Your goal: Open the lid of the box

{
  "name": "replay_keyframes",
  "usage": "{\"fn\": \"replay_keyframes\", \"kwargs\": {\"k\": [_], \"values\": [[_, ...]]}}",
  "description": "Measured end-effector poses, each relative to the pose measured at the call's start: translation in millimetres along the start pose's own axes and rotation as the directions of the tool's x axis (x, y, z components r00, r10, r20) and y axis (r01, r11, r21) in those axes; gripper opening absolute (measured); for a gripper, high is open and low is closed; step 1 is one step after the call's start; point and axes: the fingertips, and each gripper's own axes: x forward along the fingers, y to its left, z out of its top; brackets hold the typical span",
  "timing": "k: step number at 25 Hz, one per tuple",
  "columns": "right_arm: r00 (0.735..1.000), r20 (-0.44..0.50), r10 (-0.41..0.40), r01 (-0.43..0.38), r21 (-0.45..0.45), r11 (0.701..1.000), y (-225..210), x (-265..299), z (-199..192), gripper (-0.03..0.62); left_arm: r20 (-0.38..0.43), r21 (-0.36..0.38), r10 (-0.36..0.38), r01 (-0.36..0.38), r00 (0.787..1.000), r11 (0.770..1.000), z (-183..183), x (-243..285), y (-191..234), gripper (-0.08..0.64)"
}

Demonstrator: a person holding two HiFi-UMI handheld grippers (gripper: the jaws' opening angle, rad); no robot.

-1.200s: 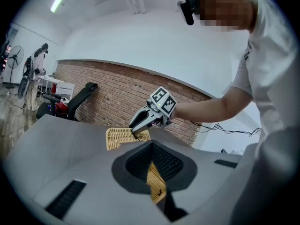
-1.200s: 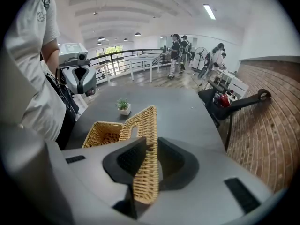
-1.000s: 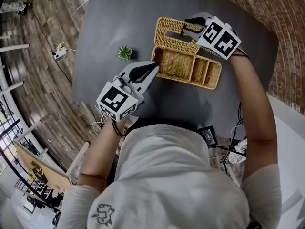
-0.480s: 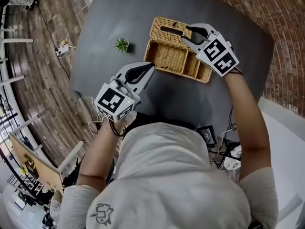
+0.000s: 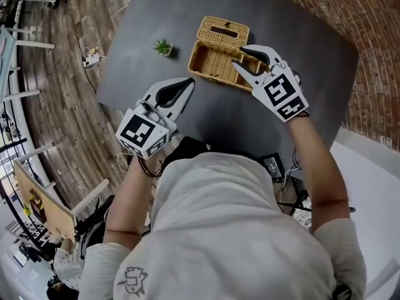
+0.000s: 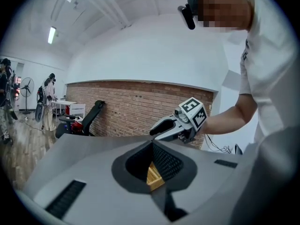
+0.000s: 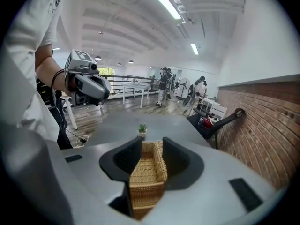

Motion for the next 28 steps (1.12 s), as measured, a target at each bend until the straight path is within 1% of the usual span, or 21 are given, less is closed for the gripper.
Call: {"fn": "replay_keyframes", "kwargs": {"k": [5, 11, 17, 23, 28], "values": [[0.998, 0.049, -0.031, 0.029, 0.030, 0.999, 27.9, -19.2, 8.8, 0.127, 0.037, 0.024, -0.007, 0.007, 0.999, 1.000, 10.1, -21.0, -12.8, 0.012], [0.993, 0.074, -0.089, 0.085, 0.058, 0.995, 67.1, -39.6, 23.7, 0.105, 0.071, 0.033, -0.049, 0.047, 0.996, 0.998, 19.0, -54.2, -32.3, 0.011], [0.981, 0.119, -0.155, 0.149, 0.057, 0.987, 108.6, -53.7, 53.2, 0.071, 0.099, 0.051, -0.062, 0.057, 0.993, 0.997, 18.9, -107.3, -36.3, 0.012], [0.958, 0.173, -0.227, 0.212, 0.098, 0.972, 162.1, -59.7, 75.7, 0.043, 0.116, 0.073, -0.075, 0.066, 0.990, 0.995, 8.1, -172.4, -42.8, 0.011], [0.954, 0.168, -0.249, 0.237, 0.088, 0.967, 213.6, -67.4, 96.9, 0.021, 0.134, 0.083, -0.105, 0.095, 0.985, 0.992, 2.5, -219.0, -52.6, 0.012]]}}
